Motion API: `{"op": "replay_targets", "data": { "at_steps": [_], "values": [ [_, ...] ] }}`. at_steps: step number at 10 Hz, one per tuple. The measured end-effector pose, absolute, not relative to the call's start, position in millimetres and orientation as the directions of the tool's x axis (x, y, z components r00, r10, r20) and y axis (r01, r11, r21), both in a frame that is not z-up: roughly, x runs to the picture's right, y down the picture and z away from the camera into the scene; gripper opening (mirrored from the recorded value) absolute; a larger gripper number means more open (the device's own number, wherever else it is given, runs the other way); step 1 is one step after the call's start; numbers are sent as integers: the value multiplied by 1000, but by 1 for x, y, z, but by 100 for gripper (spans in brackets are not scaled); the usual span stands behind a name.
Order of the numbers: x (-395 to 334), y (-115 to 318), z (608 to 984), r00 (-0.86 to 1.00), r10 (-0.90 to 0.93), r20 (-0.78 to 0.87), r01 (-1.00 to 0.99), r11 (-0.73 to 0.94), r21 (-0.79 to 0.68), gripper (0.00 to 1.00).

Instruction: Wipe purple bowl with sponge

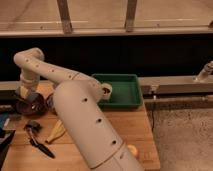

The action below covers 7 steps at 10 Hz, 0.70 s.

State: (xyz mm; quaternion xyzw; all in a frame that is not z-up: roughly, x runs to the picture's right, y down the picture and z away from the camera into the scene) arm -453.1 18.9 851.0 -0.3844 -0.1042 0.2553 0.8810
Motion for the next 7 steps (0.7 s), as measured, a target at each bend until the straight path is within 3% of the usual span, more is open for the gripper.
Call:
{"op": "replay_targets", "data": {
  "at_steps": [3, 7],
  "values": [
    [-476, 43, 831, 870, 493, 22, -314, 586, -747, 0],
    [-434, 62, 807, 849, 527, -21, -376, 577, -725, 0]
  ]
}}
